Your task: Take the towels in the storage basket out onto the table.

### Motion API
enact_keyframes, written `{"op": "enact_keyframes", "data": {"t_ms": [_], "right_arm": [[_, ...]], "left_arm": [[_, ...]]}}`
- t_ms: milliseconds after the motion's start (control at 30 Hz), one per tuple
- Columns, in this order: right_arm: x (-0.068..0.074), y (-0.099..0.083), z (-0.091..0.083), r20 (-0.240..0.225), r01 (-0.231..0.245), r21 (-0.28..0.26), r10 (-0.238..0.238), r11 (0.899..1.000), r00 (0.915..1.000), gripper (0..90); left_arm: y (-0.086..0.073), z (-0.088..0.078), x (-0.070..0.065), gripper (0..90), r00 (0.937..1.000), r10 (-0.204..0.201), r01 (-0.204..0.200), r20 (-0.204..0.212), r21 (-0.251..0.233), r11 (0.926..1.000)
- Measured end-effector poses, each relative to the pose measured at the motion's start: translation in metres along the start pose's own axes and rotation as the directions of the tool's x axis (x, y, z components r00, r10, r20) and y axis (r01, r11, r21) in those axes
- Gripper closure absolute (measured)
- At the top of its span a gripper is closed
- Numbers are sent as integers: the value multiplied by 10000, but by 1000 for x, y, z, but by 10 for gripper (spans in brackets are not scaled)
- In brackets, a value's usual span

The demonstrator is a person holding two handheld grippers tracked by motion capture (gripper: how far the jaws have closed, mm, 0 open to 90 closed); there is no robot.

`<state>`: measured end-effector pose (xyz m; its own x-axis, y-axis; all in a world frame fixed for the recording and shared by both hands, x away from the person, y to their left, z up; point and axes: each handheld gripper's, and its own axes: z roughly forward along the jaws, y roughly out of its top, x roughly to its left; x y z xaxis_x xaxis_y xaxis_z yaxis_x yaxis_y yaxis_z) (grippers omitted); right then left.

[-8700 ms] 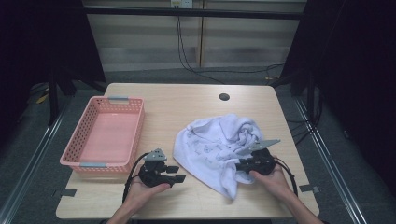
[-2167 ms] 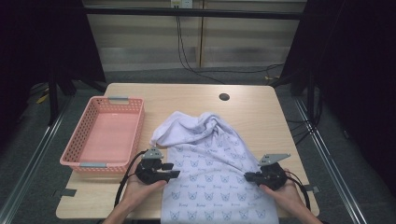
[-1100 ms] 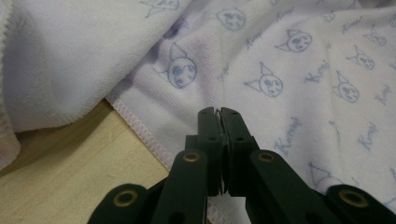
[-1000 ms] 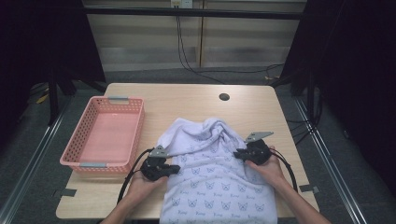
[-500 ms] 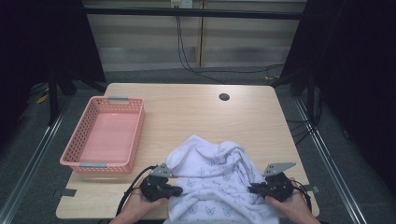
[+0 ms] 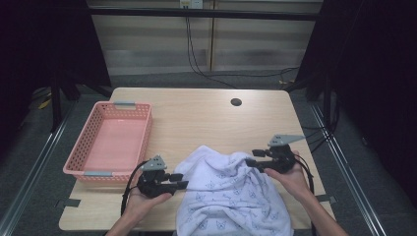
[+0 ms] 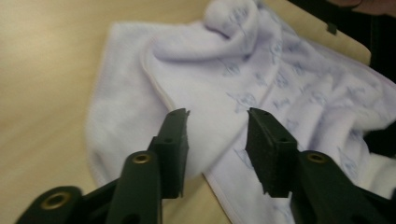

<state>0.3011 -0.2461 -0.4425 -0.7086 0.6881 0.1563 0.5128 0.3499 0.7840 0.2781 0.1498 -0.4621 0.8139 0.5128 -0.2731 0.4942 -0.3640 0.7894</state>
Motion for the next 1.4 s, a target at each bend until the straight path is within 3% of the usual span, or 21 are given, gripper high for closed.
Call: {"op": "enact_keyframes", "data": {"t_ms": [100, 200, 233, 267, 300, 367, 433, 533, 600, 700, 800, 933, 1033, 1100, 1200, 1333, 1367, 1400], "right_arm": [[0, 12, 23, -8, 115, 264, -115, 9996, 9999, 436], [-2, 8, 46, 112, 20, 1260, -34, 9920, 9999, 428], [-3, 4, 50, 90, -42, 1429, 30, 9897, 10000, 460], [-2, -2, 51, 226, -89, 1603, 53, 9870, 9997, 609], [0, -7, 48, 348, 61, 1432, -112, 9897, 9993, 720], [5, -13, 35, 384, 243, 1075, -286, 9939, 9989, 792], [14, -17, 18, 201, 520, 682, -535, 9963, 9984, 806], [30, -30, -11, -35, 704, 484, -703, 9963, 9975, 808], [39, -46, -24, -178, 708, 811, -696, 9942, 9974, 809], [41, -70, -31, -139, 459, 1498, -444, 9877, 9989, 807], [35, -82, -33, -271, 59, 1519, -18, 9884, 9996, 767], [33, -69, -34, -185, 60, 967, -43, 9953, 9998, 558], [30, -48, -28, -170, 72, 364, -66, 9993, 9998, 521], [24, -34, -19, -164, -164, -23, 164, 9999, 9997, 502], [15, -25, -1, -45, -333, 120, 333, 9994, 9994, 483], [4, -26, 28, 2, -451, 820, 453, 9956, 9990, 472], [3, -27, 34, -81, -538, 1002, 549, 9935, 9985, 487], [3, -29, 38, -172, -472, 1102, 494, 9928, 9986, 595]], "left_arm": [[3, 3, 9, 512, 9988, -311, 310, -368, -29, 9995], [0, 16, 15, 470, 9982, -221, 251, -554, 537, 9982], [-3, 21, 17, 472, 9982, -228, 273, -559, 826, 9962], [-5, 23, 16, 480, 9986, -281, 324, -456, 953, 9949], [-7, 24, 16, 541, 9995, -156, 184, -257, 1122, 9935], [-9, 24, 13, 722, 9995, 84, -43, -294, 1361, 9907], [-10, 22, 11, 815, 9997, 34, -4, -223, 1343, 9909], [-11, 19, 10, 834, 9999, 11, 7, -142, 1293, 9916], [-13, 17, 8, 834, 10000, 39, -26, -91, 1347, 9909], [-18, 15, 6, 828, 10000, 3, -10, 50, 1488, 9889], [-17, 15, 7, 805, 9997, -47, 14, 247, 1335, 9910], [-16, 17, 6, 819, 9996, 29, -68, 285, 1371, 9905], [-16, 17, 6, 820, 9997, 64, -99, 254, 1387, 9903], [-16, 17, 6, 820, 9995, 101, -140, 289, 1372, 9904], [-16, 18, 6, 820, 9993, 124, -170, 346, 1379, 9903], [-16, 18, 7, 827, 9989, 118, -176, 450, 1299, 9914], [-15, 17, 8, 830, 9989, 113, -171, 461, 1269, 9918], [-15, 17, 8, 832, 9989, 134, -189, 441, 1258, 9919]]}}
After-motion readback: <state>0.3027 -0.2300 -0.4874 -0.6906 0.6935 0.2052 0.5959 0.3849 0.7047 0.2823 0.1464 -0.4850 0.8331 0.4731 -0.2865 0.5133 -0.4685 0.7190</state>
